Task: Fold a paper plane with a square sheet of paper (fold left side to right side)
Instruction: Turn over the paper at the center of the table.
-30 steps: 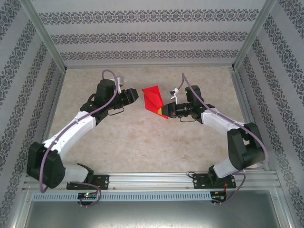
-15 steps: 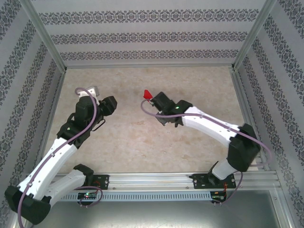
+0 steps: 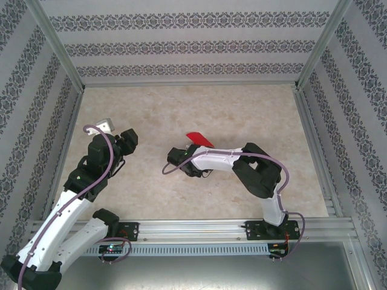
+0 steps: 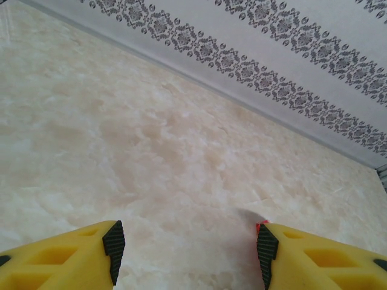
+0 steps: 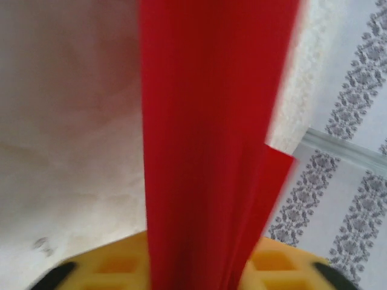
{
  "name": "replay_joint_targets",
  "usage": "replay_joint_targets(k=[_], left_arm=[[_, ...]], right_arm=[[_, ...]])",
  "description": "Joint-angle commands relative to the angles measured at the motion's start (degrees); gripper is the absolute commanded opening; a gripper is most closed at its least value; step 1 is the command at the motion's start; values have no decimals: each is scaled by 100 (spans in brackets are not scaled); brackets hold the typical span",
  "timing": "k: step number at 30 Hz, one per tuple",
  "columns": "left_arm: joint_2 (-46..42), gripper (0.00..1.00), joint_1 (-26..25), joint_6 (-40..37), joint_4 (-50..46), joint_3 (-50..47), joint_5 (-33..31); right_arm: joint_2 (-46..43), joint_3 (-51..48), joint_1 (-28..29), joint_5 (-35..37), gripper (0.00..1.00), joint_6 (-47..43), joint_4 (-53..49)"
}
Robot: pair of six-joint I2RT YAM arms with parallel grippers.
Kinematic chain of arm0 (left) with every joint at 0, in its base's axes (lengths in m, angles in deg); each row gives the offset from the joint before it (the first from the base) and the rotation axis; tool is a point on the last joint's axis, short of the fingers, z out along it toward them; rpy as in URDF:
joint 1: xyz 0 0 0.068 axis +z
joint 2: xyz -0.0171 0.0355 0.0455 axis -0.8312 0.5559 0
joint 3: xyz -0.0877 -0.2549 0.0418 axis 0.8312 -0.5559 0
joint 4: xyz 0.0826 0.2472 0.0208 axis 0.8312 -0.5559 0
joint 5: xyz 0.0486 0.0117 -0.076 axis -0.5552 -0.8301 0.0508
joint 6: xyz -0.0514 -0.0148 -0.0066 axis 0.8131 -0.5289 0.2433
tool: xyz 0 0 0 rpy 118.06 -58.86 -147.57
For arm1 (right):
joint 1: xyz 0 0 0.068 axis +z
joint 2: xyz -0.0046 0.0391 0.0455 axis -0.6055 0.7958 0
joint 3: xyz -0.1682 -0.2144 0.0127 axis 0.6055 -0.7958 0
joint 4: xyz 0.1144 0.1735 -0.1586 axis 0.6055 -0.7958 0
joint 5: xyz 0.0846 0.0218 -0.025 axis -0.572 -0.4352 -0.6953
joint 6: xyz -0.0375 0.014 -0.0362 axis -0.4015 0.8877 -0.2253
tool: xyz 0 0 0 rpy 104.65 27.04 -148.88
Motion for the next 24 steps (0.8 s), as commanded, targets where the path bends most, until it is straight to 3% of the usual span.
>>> replay_joint_targets(k=[1, 6, 12, 17, 24], left_arm=[[33, 63, 8, -10, -113, -40, -42], [254, 65, 11, 232, 155, -185, 329], [1318, 66, 11, 740, 1324, -553, 1719], [2677, 67, -73, 986, 2217, -335, 2898], [4492, 67, -464, 1317, 3327, 131, 3562]], right_arm=[[-151, 120, 116, -591, 43, -5, -362], [-1138, -137, 81, -1910, 72, 130, -217], [-2623, -725, -550, -3813, 92, 386, 478], [-3602, -1445, -1649, -5578, 98, 975, 1592], [-4215, -2665, -3495, -8018, 98, 2622, 4000]])
